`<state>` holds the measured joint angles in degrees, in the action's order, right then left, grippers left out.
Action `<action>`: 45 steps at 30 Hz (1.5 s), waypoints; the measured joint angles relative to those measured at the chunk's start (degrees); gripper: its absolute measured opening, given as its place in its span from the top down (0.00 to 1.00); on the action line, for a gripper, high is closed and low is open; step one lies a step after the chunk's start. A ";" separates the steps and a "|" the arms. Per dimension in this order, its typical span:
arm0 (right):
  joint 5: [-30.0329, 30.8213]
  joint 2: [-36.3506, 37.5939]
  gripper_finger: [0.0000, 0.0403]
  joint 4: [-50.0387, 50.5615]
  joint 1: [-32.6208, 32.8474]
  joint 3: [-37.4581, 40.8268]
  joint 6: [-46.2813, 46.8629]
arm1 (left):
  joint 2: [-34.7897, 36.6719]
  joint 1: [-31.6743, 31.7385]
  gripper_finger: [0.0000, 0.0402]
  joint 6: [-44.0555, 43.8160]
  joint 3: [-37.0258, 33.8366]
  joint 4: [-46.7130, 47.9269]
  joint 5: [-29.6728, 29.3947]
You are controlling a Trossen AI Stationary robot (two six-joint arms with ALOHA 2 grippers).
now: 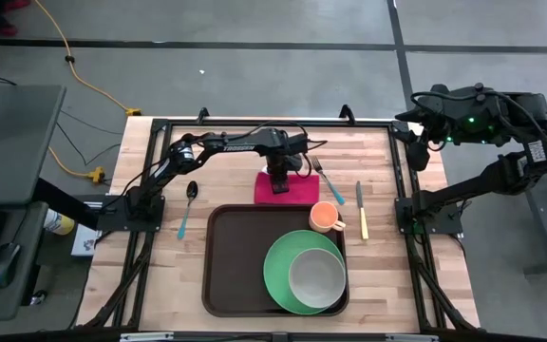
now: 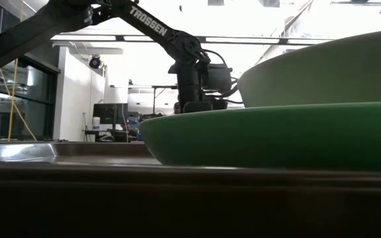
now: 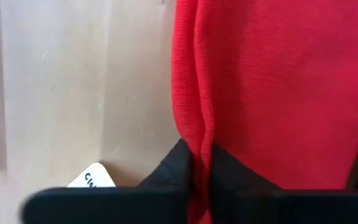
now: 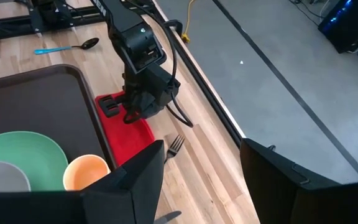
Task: Set up tray
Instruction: Put the red table napkin on the brown serving tray to the left of the green plate
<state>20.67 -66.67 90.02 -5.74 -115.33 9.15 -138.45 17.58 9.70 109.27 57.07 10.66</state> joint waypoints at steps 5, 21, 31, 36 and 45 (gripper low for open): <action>-0.09 0.00 0.53 0.00 0.00 0.00 -0.03 | 0.00 -0.23 0.96 2.10 0.00 -0.21 -0.51; -0.23 0.00 0.53 -0.01 0.00 0.00 -0.17 | 1.06 2.45 0.96 5.12 4.28 4.80 1.46; -0.24 0.05 0.53 -0.01 0.00 0.00 -0.46 | 4.38 1.22 0.96 6.64 4.08 6.78 3.16; 0.20 0.11 0.53 0.00 0.00 0.00 -0.62 | 6.80 0.96 0.96 7.87 4.17 8.36 1.26; 0.20 0.13 0.53 0.00 0.00 0.00 -0.57 | 11.53 1.45 0.96 8.40 4.35 11.87 -1.99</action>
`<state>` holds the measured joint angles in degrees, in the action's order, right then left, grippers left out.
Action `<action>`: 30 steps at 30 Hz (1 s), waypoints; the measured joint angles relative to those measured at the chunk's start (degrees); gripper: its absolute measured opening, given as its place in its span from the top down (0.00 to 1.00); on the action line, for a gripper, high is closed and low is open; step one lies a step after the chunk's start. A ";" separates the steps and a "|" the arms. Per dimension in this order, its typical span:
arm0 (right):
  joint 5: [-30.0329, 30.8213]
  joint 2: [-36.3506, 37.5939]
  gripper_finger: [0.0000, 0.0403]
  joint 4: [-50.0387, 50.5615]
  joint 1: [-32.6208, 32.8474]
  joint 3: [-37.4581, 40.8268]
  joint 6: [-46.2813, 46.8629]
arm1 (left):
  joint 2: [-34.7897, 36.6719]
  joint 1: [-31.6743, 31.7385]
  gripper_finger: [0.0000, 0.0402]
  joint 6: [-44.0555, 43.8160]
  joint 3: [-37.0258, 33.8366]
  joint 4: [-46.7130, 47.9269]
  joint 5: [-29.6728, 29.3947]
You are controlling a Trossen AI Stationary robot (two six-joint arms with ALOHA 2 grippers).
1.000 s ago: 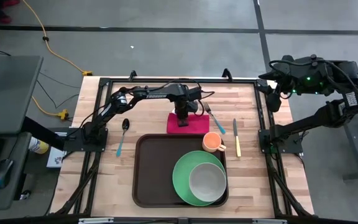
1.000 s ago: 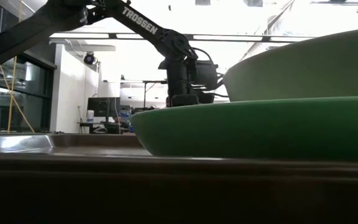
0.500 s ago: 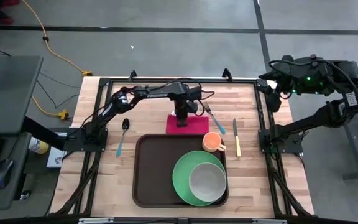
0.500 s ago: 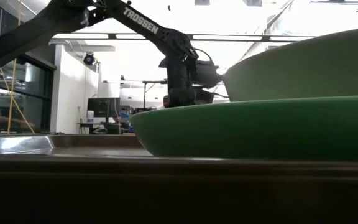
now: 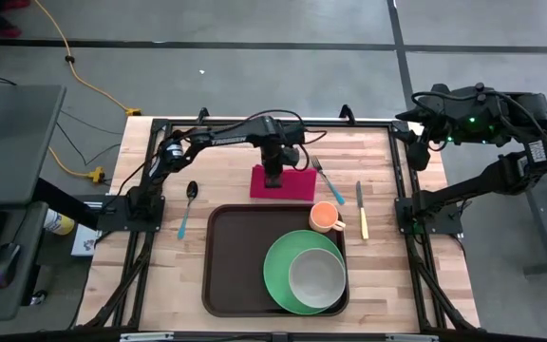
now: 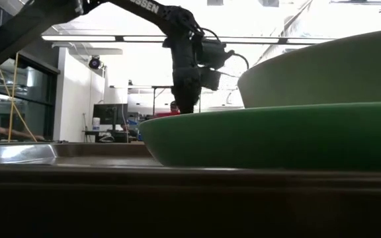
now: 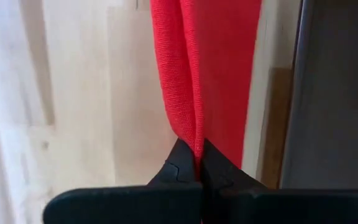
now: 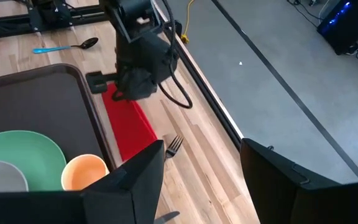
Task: Set up tray
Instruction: Put the red table napkin on the brown serving tray to the left of the green plate
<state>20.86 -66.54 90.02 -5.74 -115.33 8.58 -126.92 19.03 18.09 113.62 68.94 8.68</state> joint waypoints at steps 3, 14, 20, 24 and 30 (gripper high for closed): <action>-0.01 0.00 0.53 0.00 0.00 0.00 0.00 | 1.95 0.00 0.96 0.86 0.00 1.30 -1.16; -0.04 0.00 0.53 0.00 0.00 0.00 -0.02 | 11.00 -0.06 0.96 10.10 0.11 12.74 -4.75; -0.02 -0.02 0.53 0.00 0.00 0.00 -0.04 | 14.68 -0.40 0.96 21.21 0.11 21.52 -4.84; -0.02 -0.02 0.53 -0.01 0.00 0.00 -0.04 | 16.98 -1.08 0.96 28.80 0.11 21.15 -1.52; -0.03 -0.02 0.53 0.00 0.00 0.00 0.08 | 17.59 -5.71 0.96 37.29 0.07 21.08 1.29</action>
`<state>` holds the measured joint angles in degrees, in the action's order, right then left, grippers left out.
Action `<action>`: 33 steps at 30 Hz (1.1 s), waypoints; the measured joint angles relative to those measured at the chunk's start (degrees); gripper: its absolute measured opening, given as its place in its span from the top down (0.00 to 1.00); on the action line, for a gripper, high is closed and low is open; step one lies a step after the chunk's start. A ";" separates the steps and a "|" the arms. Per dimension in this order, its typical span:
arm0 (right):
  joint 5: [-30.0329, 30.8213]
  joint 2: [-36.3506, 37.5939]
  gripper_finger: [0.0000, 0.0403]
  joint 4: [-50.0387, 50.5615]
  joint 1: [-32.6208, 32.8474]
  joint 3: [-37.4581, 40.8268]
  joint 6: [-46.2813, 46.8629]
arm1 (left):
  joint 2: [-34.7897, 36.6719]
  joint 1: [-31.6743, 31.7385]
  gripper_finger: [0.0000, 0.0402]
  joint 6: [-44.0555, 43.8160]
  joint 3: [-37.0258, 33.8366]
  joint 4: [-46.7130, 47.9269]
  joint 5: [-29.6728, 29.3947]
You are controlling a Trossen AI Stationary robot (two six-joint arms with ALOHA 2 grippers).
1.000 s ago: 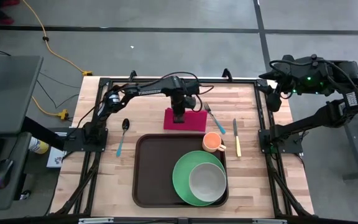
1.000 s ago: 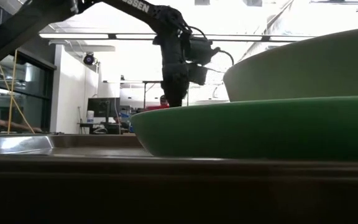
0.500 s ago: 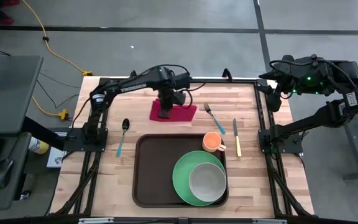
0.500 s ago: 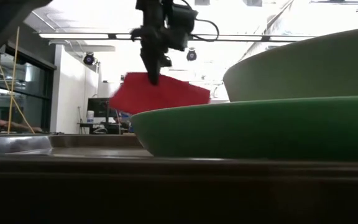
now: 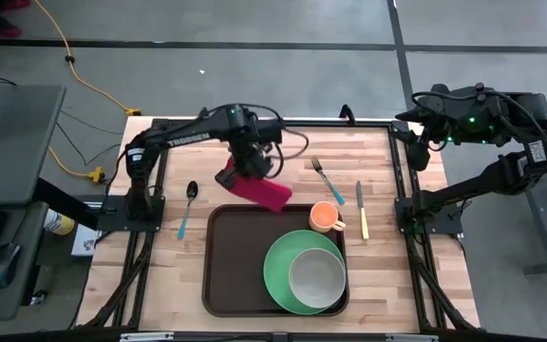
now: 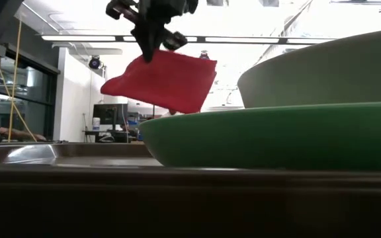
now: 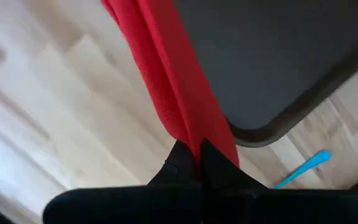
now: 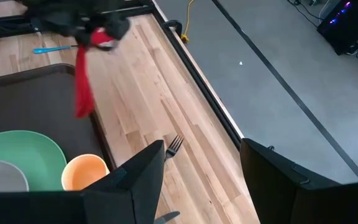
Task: Set up tray
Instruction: Put the red table napkin on the brown serving tray to the left of the green plate
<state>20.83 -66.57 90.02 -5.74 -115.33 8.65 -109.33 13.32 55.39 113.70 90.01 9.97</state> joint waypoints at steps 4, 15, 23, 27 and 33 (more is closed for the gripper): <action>-0.02 0.00 0.53 0.00 0.00 0.00 0.23 | 0.01 -4.44 0.96 4.99 0.01 -0.02 0.14; -0.04 0.00 0.53 -0.01 0.00 0.00 0.30 | 0.01 -17.04 0.96 10.20 -1.32 -0.08 3.26; -0.08 0.00 0.53 0.00 0.00 0.00 -0.01 | -0.01 -24.26 0.96 8.88 -12.53 0.00 4.77; -0.08 -0.04 0.53 -0.01 0.00 0.00 -0.51 | -0.91 -27.05 0.96 10.25 -16.74 0.03 4.33; -0.12 -0.11 0.53 0.00 0.00 0.00 -0.77 | -0.89 -29.95 0.96 13.23 -17.71 -0.02 4.14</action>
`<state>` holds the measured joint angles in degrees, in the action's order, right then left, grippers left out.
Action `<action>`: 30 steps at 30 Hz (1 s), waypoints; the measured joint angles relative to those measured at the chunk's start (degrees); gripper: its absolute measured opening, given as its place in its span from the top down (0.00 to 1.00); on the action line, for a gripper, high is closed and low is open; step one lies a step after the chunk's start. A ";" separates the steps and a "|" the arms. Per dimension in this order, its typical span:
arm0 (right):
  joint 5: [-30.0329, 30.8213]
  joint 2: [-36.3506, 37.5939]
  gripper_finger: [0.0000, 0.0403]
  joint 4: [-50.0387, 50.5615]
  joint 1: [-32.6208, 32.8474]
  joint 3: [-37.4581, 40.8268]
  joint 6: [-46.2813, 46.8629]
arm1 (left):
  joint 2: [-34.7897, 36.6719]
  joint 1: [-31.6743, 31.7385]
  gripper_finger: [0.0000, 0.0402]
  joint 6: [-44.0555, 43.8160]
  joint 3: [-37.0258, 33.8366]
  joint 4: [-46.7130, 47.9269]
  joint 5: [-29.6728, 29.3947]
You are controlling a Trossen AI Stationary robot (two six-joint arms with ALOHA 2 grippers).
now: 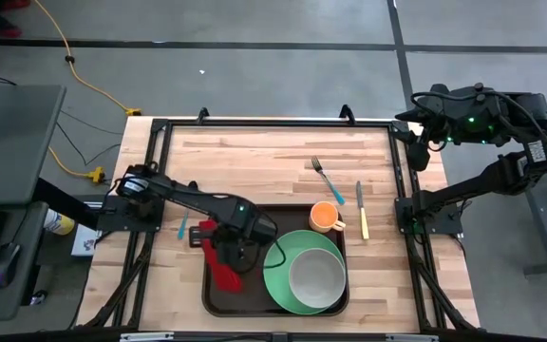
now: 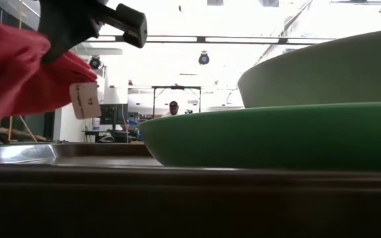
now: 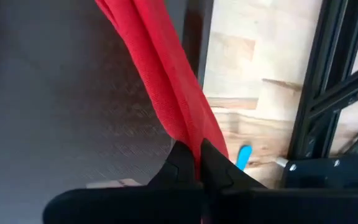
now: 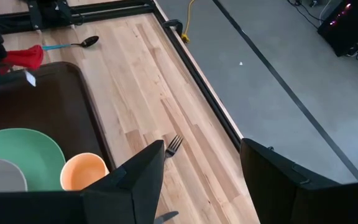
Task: Set up tray
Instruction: Put the red table napkin on the brown serving tray to the left of the green plate
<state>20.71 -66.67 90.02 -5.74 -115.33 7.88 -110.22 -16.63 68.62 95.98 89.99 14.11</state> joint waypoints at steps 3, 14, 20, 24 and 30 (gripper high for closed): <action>-0.29 0.00 0.53 0.00 0.02 0.00 0.00 | -0.04 -0.34 0.96 1.81 0.00 0.02 -1.02; -1.90 -0.02 0.53 0.00 0.00 0.00 0.04 | -8.21 -0.37 0.96 9.65 8.26 -1.32 -1.69; -2.42 -0.02 0.53 -0.01 0.00 0.00 0.07 | -12.79 -0.28 0.96 11.04 12.32 -3.39 -1.57; -2.90 -0.02 0.53 -0.01 0.00 0.00 0.02 | -14.85 -0.28 0.96 11.42 12.20 -2.89 -1.57; -3.80 -0.02 0.53 0.00 0.00 0.00 -0.38 | -15.38 -0.26 0.96 10.67 12.24 -4.82 -1.64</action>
<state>16.91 -66.70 90.02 -5.74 -115.33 7.50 -125.59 -16.89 79.29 108.22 85.17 12.47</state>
